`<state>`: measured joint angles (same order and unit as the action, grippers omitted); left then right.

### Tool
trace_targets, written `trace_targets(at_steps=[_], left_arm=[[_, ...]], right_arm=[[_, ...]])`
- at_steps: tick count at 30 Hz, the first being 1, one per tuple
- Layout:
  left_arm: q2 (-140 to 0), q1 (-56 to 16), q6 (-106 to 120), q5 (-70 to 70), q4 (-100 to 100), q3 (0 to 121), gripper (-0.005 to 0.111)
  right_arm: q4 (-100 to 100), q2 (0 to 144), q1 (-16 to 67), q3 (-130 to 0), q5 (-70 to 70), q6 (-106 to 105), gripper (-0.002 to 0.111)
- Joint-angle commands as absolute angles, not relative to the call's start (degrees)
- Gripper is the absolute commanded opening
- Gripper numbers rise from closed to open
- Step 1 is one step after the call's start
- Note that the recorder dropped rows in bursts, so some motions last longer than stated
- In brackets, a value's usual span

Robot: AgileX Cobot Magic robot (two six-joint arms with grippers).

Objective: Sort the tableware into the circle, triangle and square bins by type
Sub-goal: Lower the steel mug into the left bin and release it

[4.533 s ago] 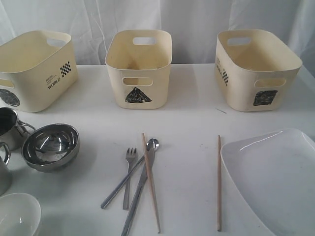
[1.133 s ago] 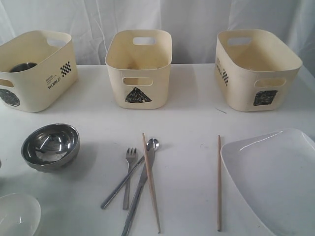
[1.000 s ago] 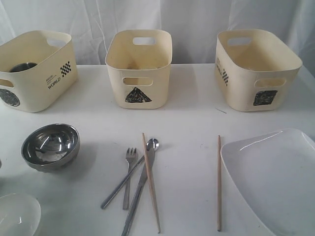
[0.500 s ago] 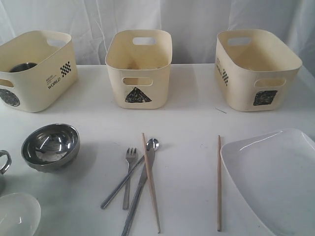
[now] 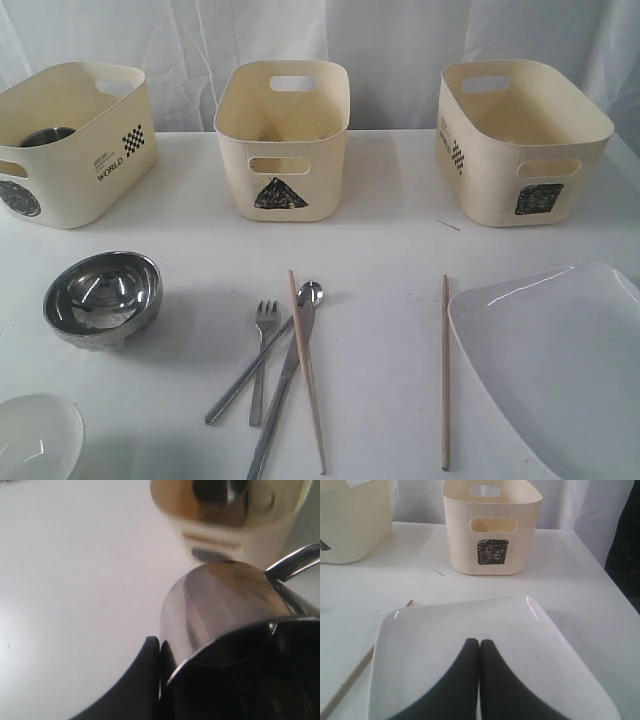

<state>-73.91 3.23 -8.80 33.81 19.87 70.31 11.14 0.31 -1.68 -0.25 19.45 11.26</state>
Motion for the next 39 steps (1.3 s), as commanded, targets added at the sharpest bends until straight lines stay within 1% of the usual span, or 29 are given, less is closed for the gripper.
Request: trace_targets(at_steps=[1,5,9,13,18,22,25,26,29,31,39], left_arm=[[-72.6,3.3,-9.0,26.8,13.9,76.6,0.0],[-74.1,3.3,-8.6,14.2,8.8,78.0,0.0],[-80.7,3.3,-6.9,4.9,8.9,78.1,0.0],[-91.9,3.3,-5.3,2.7,8.9,81.5,0.0],[-106.8,3.3,-8.2,2.9,7.7,89.7,0.0],[-112.9,3.3,-8.4,4.2,6.4,93.8,0.0],[-114.6,3.3,-9.0,4.6,5.3,94.5,0.009],[-114.6,3.3,-9.0,5.0,4.8,94.5,0.015],[-114.6,3.3,-9.0,6.4,2.0,94.5,0.029],[-114.6,3.3,-9.1,7.4,0.0,94.5,0.034],[-114.4,3.3,-7.5,17.8,-1.8,94.6,0.034]], right_arm=[[11.6,0.0,-2.3,0.0,19.2,11.3,0.0],[11.6,0.0,-2.3,0.0,19.2,11.3,0.0],[11.6,0.0,-2.3,0.0,19.2,11.3,0.0],[11.6,0.0,-2.3,0.0,19.2,11.3,0.0],[11.6,0.0,-2.3,0.0,19.2,11.3,0.0],[11.6,0.0,-2.3,0.0,19.2,11.3,0.0],[11.6,0.0,-2.3,0.0,19.2,11.3,0.0],[11.6,0.0,-2.3,0.0,19.2,11.3,0.0],[11.6,0.0,-2.3,0.0,19.2,11.3,0.0],[11.6,0.0,-2.3,0.0,19.2,11.3,0.0],[11.6,0.0,-2.3,0.0,19.2,11.3,0.0]])
